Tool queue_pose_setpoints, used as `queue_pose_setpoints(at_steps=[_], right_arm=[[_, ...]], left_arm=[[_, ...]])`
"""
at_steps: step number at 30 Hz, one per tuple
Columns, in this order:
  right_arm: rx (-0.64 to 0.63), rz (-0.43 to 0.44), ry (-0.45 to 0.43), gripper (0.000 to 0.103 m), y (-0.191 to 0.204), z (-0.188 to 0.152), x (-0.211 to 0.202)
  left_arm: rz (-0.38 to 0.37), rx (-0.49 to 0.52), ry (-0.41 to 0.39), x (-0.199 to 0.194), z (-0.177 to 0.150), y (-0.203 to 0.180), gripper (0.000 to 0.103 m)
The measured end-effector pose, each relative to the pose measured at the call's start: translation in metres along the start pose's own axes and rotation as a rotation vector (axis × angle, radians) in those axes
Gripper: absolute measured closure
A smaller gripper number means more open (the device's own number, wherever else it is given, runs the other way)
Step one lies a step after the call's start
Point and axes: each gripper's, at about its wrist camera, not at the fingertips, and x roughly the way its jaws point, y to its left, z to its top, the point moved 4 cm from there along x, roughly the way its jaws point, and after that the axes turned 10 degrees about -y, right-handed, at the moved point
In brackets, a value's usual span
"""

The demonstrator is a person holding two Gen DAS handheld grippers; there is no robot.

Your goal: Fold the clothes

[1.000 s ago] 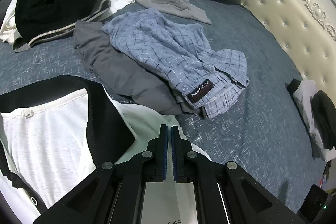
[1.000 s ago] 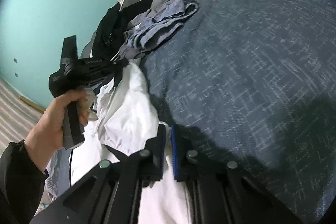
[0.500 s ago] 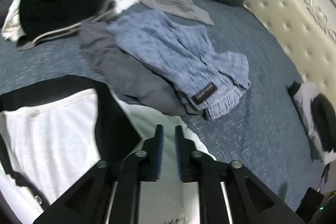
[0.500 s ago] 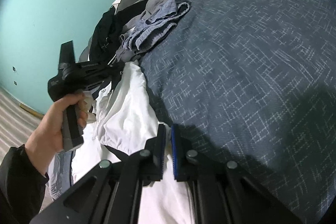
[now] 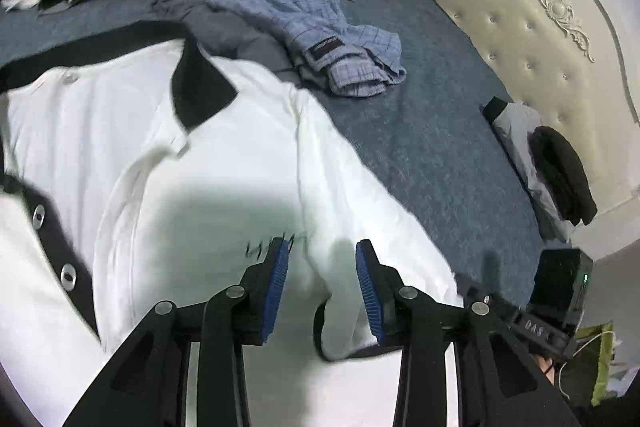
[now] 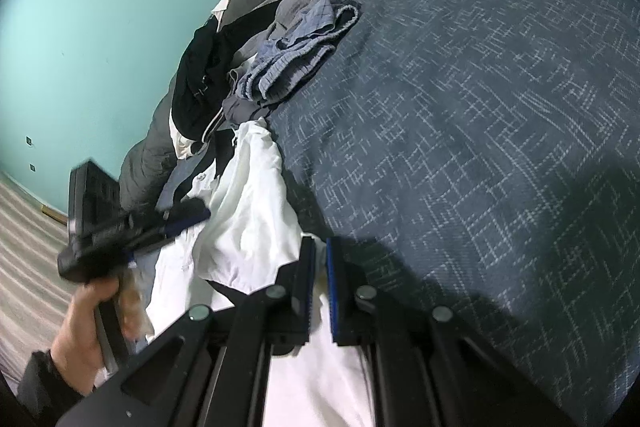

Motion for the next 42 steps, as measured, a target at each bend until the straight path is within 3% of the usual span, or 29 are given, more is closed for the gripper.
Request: queue_pose_setpoints(at_steps=[4,8,9,10,13,19,26,31,34,37,42], right_arm=[[0.0,0.003,0.001,0.097,0.001,0.0,0.0],[0.002,0.002,0.004,0.097,0.001,-0.001,0.0],[0.003,0.002,0.004,0.097,0.001,-0.001,0.0],[0.004,0.003,0.003,0.097,0.001,-0.001,0.0],[0.007,0.003,0.002,0.097,0.0,0.0,-0.001],[0.006,0.002,0.004,0.097,0.0,-0.001,-0.001],[-0.013,-0.013,0.013,0.097,0.002,-0.004,0.001],[-0.003,-0.009,0.02,0.097,0.0,-0.004,0.002],[0.003,-0.005,0.019,0.097,-0.001,-0.003,0.001],[0.006,-0.003,0.022,0.097,-0.001,-0.003,0.001],[0.009,0.001,0.023,0.097,-0.001,-0.003,0.0]], left_arm=[[-0.029,-0.04,-0.004,-0.008,-0.009,0.003,0.064],[-0.026,-0.012,0.025,0.0,-0.016,0.001,0.066],[-0.027,-0.009,0.029,0.002,-0.017,0.001,0.072],[-0.035,-0.017,0.026,0.002,-0.018,0.001,0.087],[-0.037,-0.039,0.005,0.0,-0.017,0.005,0.102],[-0.006,-0.103,-0.048,-0.013,-0.015,0.022,0.102],[0.038,-0.176,-0.054,-0.01,-0.018,0.036,0.102],[0.035,-0.153,-0.047,-0.008,-0.017,0.032,0.102],[0.017,-0.15,-0.059,-0.015,-0.015,0.03,0.094],[-0.002,-0.151,-0.072,-0.024,-0.017,0.032,0.08],[-0.013,-0.11,-0.041,-0.026,-0.029,0.028,0.074]])
